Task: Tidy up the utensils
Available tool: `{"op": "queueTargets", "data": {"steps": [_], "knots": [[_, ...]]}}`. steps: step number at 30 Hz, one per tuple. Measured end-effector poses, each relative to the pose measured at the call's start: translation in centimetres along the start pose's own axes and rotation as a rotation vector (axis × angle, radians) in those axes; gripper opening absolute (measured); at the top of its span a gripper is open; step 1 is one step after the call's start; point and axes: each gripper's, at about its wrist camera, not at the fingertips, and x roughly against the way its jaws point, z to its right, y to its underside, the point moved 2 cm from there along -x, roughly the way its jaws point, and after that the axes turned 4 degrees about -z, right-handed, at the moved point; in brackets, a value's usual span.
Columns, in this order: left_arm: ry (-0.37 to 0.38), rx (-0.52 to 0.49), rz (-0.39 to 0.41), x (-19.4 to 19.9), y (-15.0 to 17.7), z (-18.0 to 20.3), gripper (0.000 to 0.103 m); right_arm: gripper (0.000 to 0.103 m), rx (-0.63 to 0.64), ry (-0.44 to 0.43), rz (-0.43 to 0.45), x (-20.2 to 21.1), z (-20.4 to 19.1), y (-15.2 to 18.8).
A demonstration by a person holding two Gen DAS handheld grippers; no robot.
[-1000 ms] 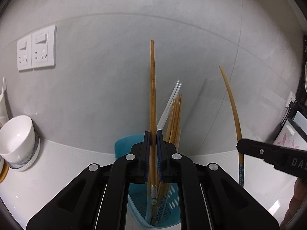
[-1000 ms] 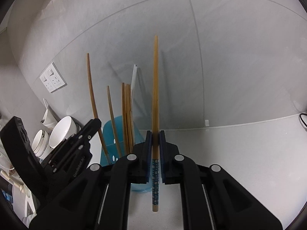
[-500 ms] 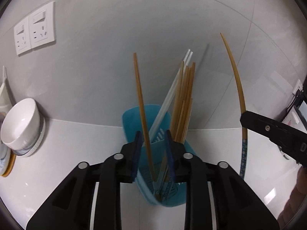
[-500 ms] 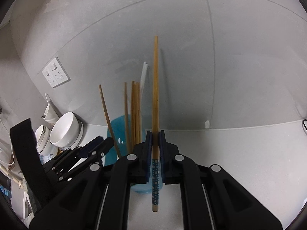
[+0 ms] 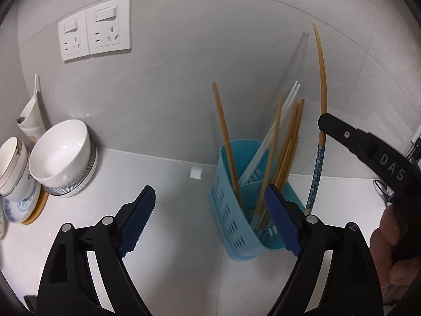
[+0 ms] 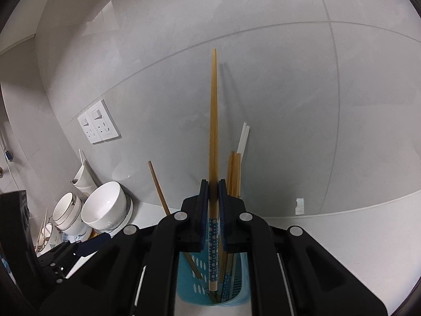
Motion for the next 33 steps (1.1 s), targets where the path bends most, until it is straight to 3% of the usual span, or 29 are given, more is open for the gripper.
{"op": "queueTargets", "data": {"steps": [6,18,27,30,31,33], "knots": [[-0.026,0.026,-0.003,-0.2,0.2,-1.1,0.097,0.007,0.002,0.006,0.002,-1.0,-0.2,1.4],[-0.04,0.033,-0.041,-1.7,1.0,-2.4,0.097,0.007,0.041,0.017,-0.072,-2.9,-0.5,4.4],[-0.047,0.038,-0.039,-1.3,0.9,-2.5,0.097,0.011,0.079,0.041,-0.143,-2.7,-0.6,4.5],[-0.044,0.031,-0.028,-0.7,0.8,-2.4,0.097,0.033,0.099,0.053,-0.169,-1.8,-0.3,4.2],[-0.038,0.031,-0.025,-0.5,0.8,-2.4,0.097,0.045,0.1,0.068,-0.169,-1.3,0.0,4.1],[-0.037,0.036,-0.025,0.1,1.0,-2.3,0.097,0.053,0.098,0.084,-0.16,-0.3,0.5,3.9]]}}
